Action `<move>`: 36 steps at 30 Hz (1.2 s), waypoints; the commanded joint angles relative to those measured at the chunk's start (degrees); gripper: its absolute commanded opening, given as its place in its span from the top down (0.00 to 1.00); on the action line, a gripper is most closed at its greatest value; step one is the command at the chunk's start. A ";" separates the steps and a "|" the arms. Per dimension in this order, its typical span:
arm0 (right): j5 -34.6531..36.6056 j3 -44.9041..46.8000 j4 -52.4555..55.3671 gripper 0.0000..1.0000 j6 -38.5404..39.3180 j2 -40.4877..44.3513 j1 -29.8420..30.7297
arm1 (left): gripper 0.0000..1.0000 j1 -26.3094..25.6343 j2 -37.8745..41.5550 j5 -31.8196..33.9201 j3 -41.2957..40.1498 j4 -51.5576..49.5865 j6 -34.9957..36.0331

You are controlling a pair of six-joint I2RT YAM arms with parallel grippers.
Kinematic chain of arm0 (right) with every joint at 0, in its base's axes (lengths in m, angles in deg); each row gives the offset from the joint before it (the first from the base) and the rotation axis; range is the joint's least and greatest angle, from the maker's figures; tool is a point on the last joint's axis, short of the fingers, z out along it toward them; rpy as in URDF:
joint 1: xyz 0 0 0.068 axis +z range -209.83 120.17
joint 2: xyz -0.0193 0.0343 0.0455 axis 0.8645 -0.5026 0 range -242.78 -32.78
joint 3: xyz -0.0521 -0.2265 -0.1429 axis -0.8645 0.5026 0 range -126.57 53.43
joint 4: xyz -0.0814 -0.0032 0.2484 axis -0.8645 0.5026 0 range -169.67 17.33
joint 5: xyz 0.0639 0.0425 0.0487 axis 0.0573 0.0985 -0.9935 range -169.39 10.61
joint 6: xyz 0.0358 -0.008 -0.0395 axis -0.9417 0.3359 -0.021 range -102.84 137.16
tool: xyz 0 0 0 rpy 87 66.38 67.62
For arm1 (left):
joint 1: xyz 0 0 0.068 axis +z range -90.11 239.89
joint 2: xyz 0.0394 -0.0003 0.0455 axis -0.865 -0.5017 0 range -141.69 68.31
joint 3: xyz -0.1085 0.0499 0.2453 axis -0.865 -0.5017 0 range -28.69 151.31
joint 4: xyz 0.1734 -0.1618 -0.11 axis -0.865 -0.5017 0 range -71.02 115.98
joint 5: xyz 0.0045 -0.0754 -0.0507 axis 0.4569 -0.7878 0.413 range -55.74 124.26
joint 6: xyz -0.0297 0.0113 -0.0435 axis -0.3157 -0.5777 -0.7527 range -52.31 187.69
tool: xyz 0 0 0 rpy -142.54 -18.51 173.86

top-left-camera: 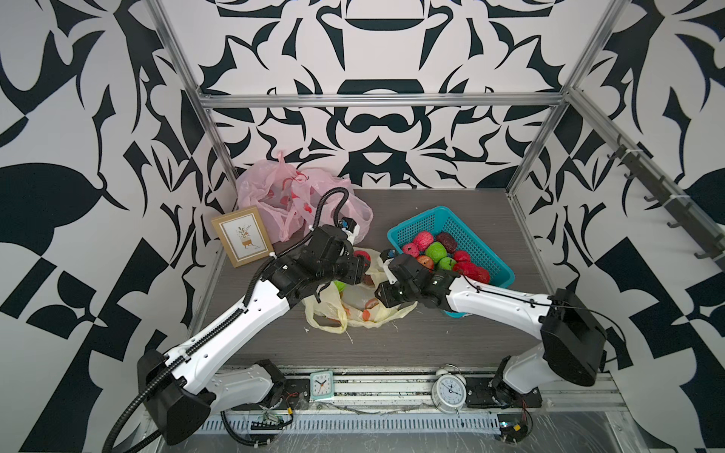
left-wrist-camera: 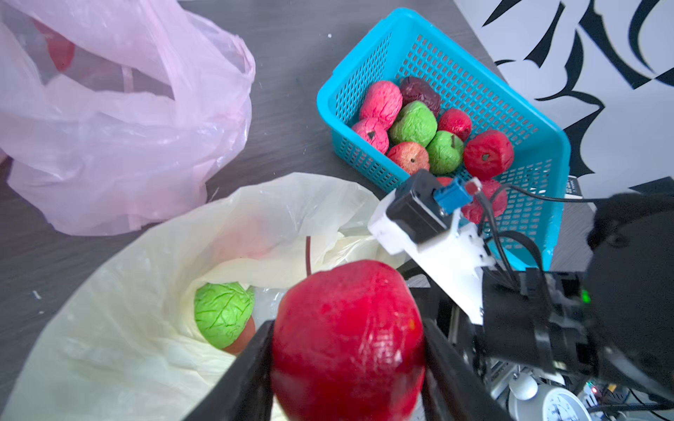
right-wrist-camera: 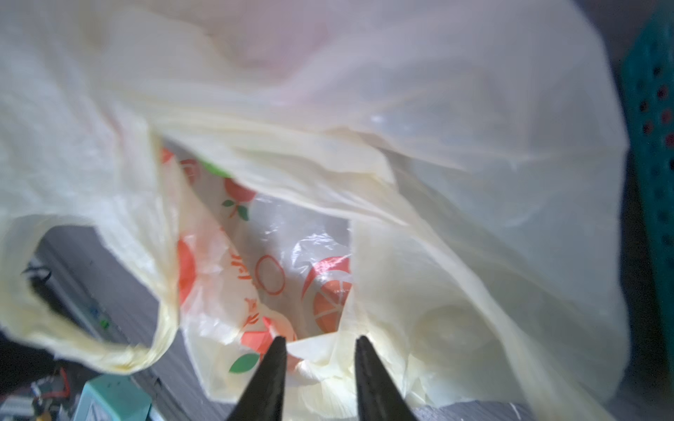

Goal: Untie the knot of a plastic bag & take out the apple
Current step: Pick up the apple from the plastic bag, then place the apple in the basket.

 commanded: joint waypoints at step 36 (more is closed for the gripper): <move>26.04 -2.47 20.37 0.56 5.65 32.21 -20.90 | 0.44 -6.55 -58.88 -25.53 45.27 5.39 6.44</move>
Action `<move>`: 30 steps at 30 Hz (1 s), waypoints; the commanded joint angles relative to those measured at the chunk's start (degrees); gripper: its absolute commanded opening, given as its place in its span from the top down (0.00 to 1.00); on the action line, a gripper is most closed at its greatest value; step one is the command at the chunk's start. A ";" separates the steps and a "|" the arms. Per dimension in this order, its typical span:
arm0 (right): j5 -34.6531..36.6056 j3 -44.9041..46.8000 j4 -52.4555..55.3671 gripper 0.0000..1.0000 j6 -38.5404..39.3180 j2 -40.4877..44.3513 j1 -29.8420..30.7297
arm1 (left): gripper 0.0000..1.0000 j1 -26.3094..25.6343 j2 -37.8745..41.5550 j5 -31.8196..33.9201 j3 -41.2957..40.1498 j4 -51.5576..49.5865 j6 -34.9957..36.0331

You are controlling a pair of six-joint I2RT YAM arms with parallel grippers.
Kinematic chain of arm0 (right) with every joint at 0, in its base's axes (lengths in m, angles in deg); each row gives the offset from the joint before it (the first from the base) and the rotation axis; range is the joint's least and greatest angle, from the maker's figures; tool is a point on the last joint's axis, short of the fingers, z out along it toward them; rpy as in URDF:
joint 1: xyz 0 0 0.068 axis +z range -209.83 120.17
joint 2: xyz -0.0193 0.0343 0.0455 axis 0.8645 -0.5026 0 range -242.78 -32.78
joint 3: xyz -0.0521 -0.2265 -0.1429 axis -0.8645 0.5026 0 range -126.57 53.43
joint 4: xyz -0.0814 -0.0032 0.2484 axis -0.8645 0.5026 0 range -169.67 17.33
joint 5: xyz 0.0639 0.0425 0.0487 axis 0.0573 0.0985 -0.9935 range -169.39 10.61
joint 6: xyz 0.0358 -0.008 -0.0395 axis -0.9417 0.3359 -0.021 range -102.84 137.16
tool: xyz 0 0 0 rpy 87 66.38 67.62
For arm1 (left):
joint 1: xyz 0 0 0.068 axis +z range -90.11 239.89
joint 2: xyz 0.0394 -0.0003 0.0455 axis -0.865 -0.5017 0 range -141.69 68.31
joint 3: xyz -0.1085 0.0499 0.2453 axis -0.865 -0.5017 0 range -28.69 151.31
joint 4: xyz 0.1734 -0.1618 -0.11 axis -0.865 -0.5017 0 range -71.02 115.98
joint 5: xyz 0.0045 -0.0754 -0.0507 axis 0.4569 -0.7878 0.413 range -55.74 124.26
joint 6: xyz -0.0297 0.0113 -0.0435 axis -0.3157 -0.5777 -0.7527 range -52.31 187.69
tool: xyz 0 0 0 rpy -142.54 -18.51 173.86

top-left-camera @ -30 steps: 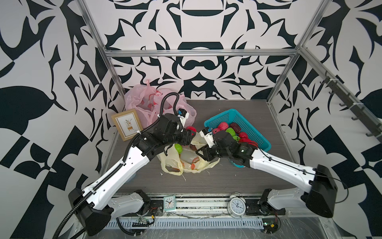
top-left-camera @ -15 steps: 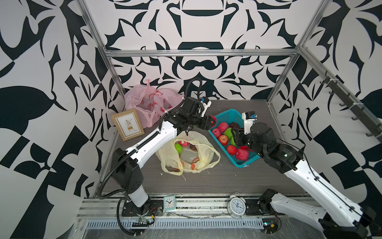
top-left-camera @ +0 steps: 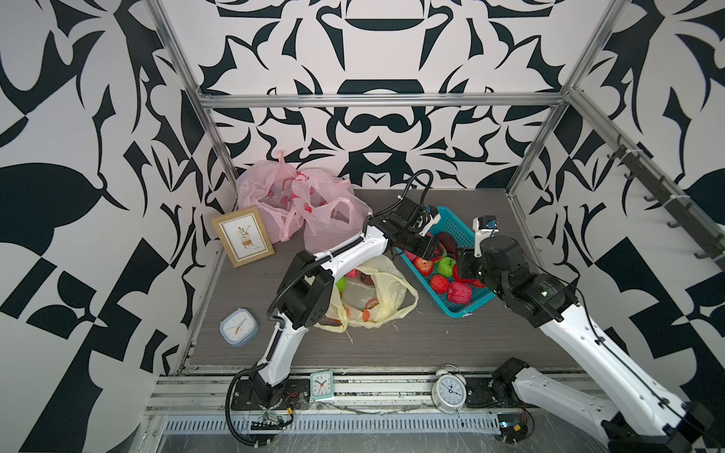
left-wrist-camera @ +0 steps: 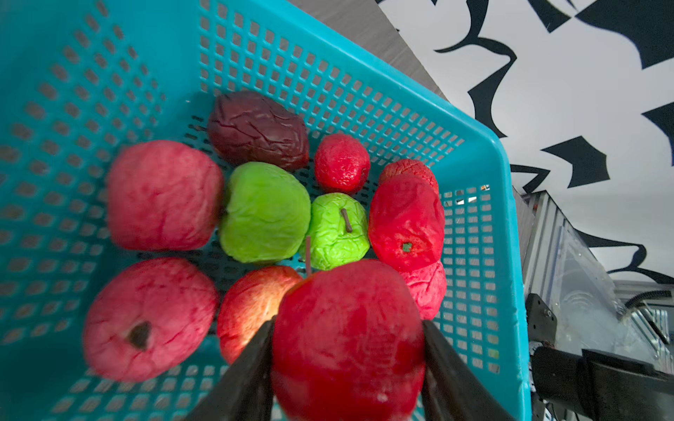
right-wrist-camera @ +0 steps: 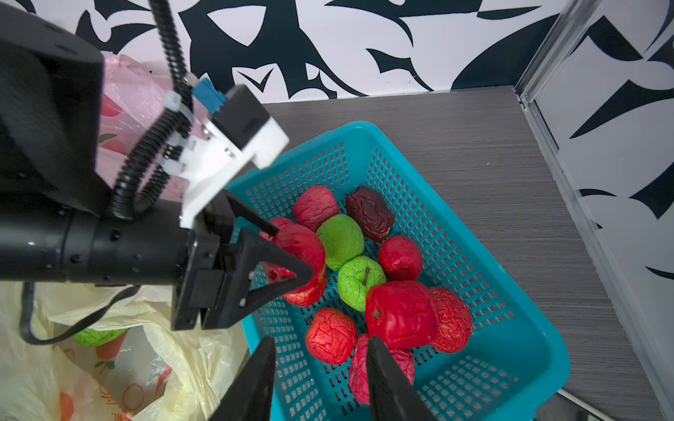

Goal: Untie the knot of a plastic bag & take out the apple
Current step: Place the apple in the basket.

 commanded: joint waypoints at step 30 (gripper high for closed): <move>-5.03 -8.25 -6.12 0.55 6.80 -9.37 -3.28 | 0.19 1.49 6.27 6.31 3.03 -2.75 -0.27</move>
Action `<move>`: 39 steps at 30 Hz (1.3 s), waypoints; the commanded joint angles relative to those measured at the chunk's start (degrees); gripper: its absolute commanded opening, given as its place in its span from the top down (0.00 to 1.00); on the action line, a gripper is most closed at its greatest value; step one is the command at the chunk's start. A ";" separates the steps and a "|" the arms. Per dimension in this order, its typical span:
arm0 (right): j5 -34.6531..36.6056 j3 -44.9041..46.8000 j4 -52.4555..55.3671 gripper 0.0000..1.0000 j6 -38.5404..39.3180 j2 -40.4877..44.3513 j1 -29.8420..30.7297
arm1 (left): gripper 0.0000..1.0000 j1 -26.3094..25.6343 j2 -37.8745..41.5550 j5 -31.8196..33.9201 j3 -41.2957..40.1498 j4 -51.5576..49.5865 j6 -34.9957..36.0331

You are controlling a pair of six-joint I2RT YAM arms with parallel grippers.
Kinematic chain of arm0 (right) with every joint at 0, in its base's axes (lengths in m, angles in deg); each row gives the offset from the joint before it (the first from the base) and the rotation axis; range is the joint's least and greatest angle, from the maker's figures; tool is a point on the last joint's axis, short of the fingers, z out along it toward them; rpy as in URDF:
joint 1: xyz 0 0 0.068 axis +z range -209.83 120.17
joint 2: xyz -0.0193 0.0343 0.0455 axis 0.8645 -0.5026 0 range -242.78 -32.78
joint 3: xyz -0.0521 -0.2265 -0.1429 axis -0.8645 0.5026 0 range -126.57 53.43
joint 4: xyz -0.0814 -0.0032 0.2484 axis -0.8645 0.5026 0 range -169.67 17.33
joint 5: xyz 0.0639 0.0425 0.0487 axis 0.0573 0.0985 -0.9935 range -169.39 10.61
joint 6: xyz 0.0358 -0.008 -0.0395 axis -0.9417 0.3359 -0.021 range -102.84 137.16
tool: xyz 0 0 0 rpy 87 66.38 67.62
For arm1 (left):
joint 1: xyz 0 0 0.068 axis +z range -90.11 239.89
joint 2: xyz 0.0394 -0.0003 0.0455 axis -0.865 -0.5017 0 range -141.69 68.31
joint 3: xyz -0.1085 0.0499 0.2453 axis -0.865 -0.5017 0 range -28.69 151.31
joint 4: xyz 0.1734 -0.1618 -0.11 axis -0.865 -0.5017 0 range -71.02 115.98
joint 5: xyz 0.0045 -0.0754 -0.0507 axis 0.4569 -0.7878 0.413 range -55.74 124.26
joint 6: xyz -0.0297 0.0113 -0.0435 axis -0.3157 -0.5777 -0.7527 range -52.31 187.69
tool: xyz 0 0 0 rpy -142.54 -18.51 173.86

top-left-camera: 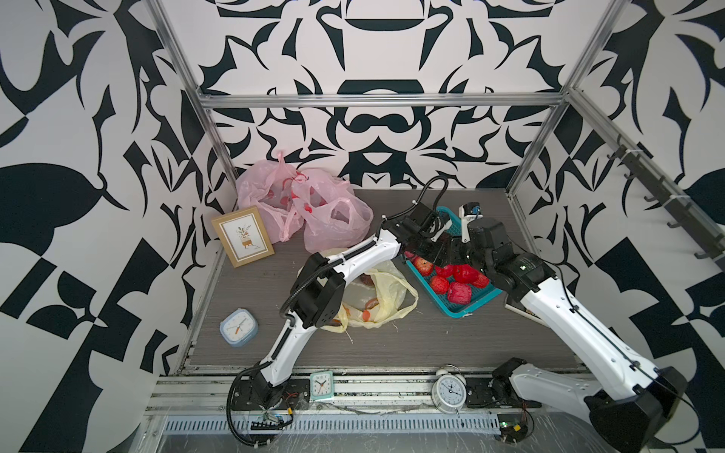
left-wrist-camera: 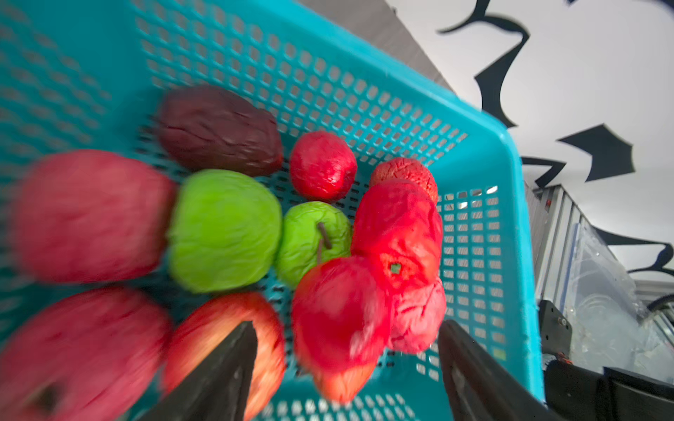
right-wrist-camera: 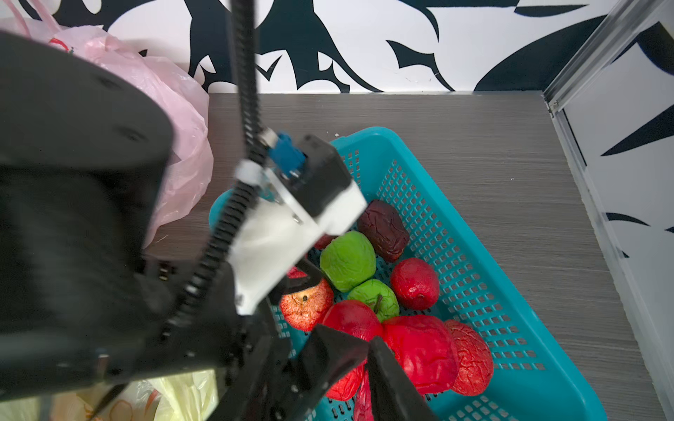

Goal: Untie the knot of a plastic bag & take out the apple
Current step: Place the apple in the basket, then adjust the apple in the plastic bag.

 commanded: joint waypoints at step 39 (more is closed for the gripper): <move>-25.08 -6.57 -17.59 0.61 -6.70 -32.27 29.24 | 0.04 28.48 60.52 25.04 -61.68 -12.74 -3.02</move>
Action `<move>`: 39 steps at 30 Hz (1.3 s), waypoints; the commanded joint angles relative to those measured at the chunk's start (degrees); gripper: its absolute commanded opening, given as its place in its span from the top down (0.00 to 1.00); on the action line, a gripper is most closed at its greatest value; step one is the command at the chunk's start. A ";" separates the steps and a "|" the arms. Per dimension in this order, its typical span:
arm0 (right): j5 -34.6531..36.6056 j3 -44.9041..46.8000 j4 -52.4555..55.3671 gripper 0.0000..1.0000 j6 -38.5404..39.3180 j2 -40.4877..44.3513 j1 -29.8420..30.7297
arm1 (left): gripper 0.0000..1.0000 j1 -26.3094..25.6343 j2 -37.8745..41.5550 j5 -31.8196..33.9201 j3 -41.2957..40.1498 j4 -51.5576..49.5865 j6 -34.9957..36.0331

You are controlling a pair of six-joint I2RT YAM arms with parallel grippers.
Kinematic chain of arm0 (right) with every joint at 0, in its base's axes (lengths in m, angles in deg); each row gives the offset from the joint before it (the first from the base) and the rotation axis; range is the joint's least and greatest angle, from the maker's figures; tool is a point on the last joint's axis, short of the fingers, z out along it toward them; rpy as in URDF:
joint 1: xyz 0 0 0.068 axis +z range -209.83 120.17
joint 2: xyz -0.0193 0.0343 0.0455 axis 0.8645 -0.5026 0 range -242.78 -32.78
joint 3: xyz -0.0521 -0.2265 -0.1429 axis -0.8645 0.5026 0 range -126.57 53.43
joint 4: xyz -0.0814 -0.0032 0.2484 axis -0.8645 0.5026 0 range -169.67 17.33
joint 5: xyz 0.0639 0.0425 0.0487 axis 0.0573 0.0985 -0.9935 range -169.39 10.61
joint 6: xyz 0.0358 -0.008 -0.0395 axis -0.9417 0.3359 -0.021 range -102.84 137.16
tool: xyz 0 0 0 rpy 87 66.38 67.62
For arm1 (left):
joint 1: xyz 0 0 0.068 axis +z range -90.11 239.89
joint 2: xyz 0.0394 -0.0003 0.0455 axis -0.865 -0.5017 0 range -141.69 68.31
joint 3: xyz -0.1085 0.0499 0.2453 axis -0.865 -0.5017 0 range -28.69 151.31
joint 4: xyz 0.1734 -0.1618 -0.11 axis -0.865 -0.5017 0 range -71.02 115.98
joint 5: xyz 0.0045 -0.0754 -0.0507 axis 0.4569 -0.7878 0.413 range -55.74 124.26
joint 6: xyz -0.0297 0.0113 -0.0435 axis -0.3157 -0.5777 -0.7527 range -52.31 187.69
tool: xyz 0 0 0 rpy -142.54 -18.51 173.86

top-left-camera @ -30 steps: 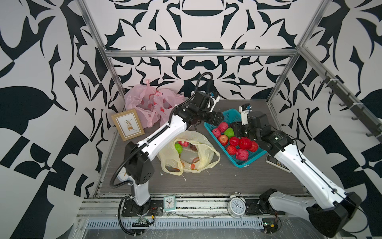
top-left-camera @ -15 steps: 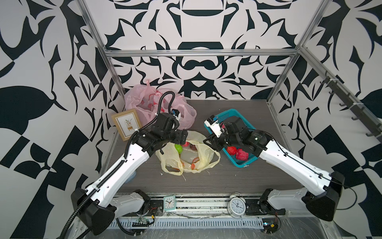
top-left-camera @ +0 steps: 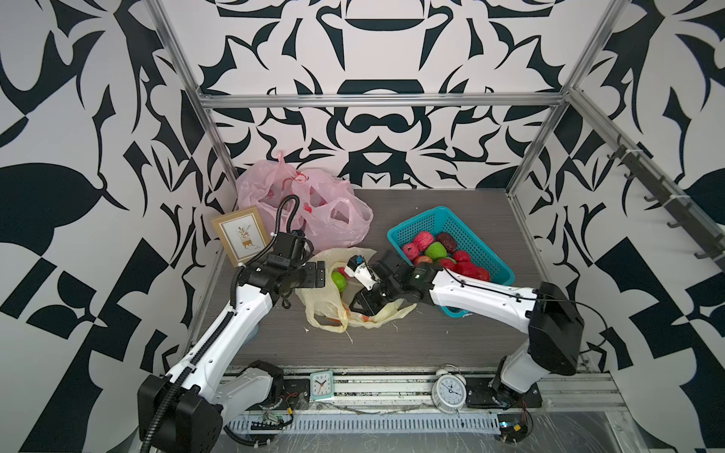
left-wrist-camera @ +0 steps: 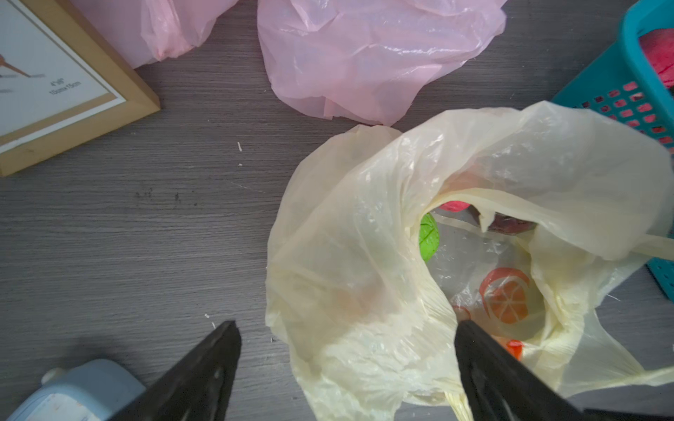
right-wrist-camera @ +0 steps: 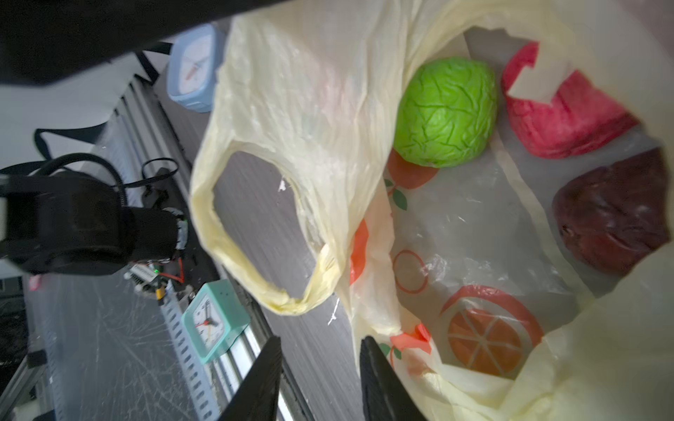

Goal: Untie the knot of a plastic bag & take out the apple
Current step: Adjust the apple in the plastic bag.

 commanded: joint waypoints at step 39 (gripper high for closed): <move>16.02 -15.43 -16.74 0.44 -0.80 -18.41 0.57 | 0.67 3.51 -4.48 -5.66 -2.17 1.40 -1.15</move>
